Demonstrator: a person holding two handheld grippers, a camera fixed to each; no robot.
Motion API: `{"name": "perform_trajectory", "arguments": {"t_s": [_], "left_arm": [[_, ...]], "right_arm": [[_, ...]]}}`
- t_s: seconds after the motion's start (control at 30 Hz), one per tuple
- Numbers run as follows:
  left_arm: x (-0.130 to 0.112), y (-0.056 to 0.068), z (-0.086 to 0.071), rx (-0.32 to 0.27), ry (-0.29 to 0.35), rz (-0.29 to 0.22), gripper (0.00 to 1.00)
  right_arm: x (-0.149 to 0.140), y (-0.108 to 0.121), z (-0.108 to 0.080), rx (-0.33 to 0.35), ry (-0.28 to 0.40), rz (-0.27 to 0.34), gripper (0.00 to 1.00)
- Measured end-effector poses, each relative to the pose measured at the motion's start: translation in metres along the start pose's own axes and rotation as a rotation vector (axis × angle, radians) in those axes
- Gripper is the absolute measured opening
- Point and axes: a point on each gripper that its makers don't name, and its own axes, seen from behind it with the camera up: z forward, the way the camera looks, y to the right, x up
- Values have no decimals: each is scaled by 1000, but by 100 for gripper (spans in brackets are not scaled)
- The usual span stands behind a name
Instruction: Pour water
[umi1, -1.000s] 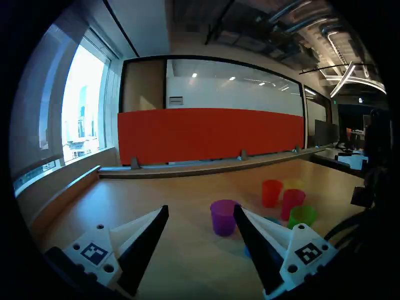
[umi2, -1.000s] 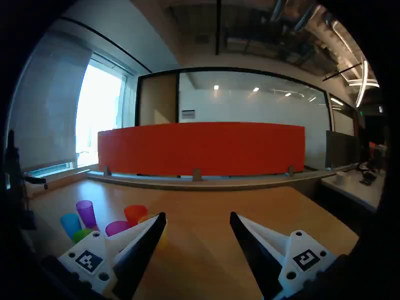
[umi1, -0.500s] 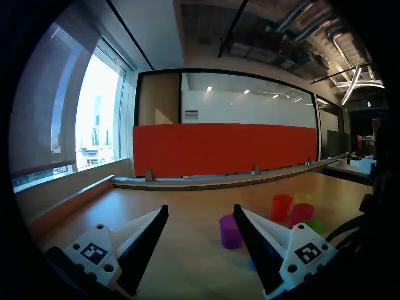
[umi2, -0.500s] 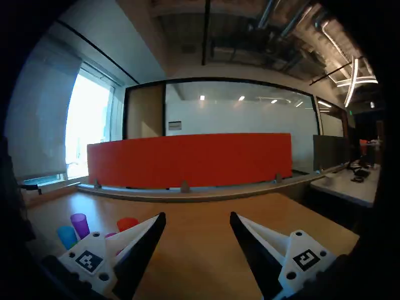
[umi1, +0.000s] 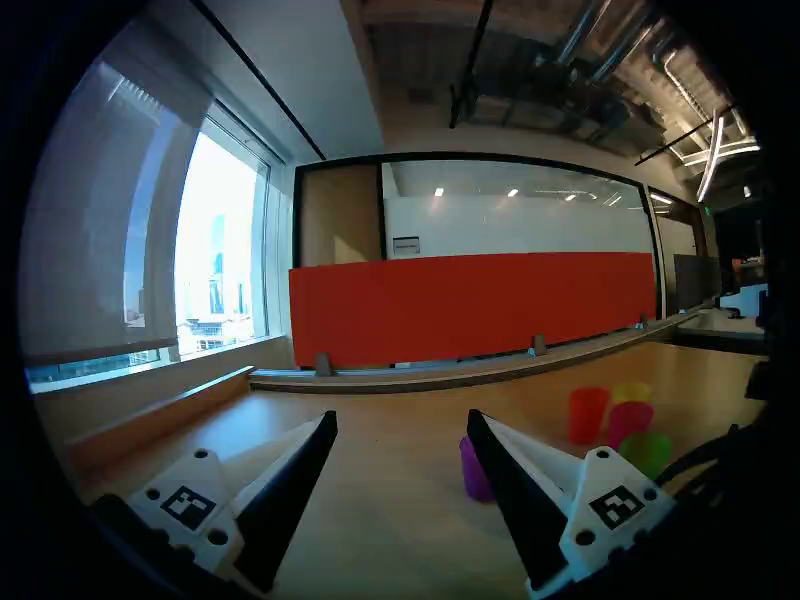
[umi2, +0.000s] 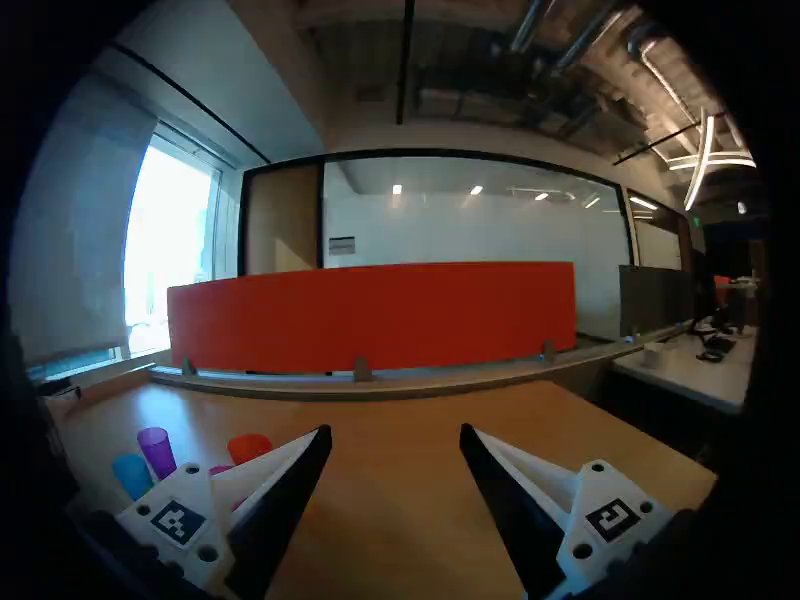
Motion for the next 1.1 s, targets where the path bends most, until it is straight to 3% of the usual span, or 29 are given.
{"name": "perform_trajectory", "arguments": {"t_s": [0.27, 0.8, 1.1], "left_arm": [[-11, 4, 6, 2, 13, -8, 97], [-36, -8, 13, 18, -5, -43, 97], [-44, -7, 15, 7, -23, -66, 97]], "right_arm": [[5, 5, -2, -37, -1, -22, 99], [-2, 4, 4, -44, -12, -12, 99], [-1, 7, 3, -49, -12, -6, 99]]}}
